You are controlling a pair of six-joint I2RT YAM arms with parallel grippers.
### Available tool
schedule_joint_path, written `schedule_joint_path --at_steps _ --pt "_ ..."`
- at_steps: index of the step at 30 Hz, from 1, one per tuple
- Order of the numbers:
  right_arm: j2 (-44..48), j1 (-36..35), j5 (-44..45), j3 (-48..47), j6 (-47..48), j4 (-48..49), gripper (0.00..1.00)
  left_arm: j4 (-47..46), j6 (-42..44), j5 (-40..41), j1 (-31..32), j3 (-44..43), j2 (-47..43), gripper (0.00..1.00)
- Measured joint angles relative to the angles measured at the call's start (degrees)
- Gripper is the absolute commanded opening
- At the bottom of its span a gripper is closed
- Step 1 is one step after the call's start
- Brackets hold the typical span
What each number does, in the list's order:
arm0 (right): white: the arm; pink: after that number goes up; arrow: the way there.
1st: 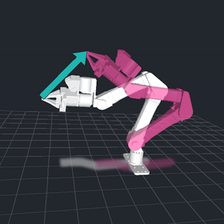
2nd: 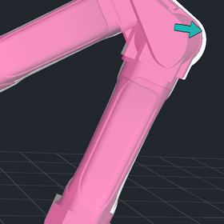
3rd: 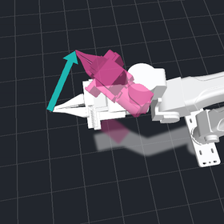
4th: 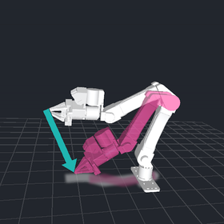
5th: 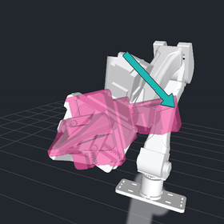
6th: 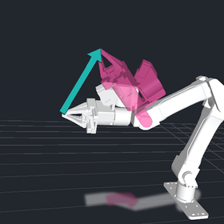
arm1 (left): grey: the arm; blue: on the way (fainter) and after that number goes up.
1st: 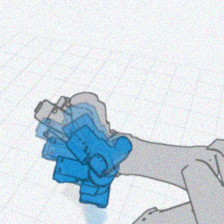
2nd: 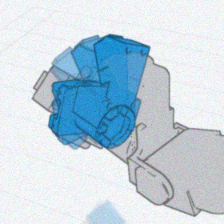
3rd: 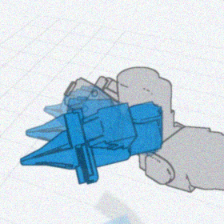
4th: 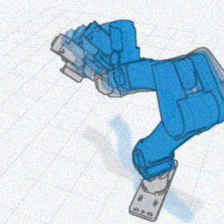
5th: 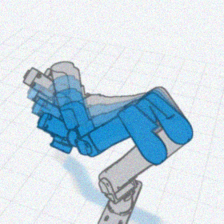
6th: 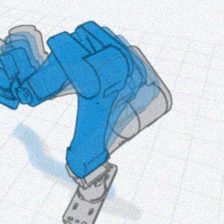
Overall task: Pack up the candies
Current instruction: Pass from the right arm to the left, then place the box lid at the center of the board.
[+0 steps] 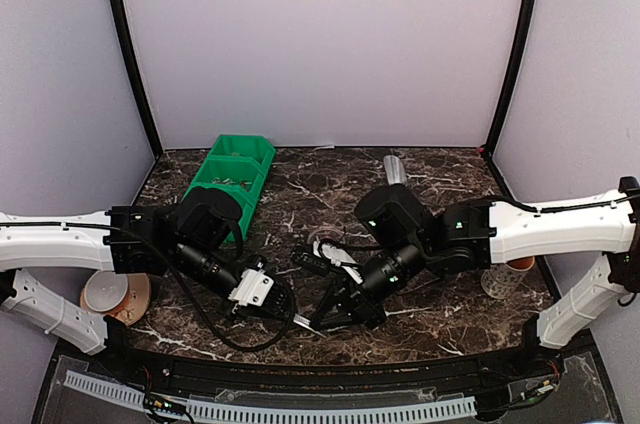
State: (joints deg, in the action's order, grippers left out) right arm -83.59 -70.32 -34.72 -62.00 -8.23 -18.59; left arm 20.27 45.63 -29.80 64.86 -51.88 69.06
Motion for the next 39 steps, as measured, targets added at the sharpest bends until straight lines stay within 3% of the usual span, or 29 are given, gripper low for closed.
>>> schedule_joint_path --at_steps 5,10,20,27,39 --pt "0.0 0.0 0.0 0.0 0.1 0.0 0.04 0.0 0.0 0.0 0.0 0.0 0.0 0.14" --pt "0.0 0.3 0.8 0.0 0.6 -0.8 0.15 0.0 -0.7 0.1 0.0 0.0 0.0 0.14" --pt "3.7 2.3 7.4 0.0 2.0 -5.1 0.46 -0.3 -5.1 0.2 0.0 0.0 1.9 0.13" --pt "9.1 3.0 14.5 1.4 2.4 -5.0 0.53 -0.6 -10.4 2.2 0.0 -0.3 5.5 0.09" --pt "14.3 3.1 26.1 13.2 2.2 2.5 0.57 -3.0 -18.7 5.1 0.0 -1.2 9.0 0.09"
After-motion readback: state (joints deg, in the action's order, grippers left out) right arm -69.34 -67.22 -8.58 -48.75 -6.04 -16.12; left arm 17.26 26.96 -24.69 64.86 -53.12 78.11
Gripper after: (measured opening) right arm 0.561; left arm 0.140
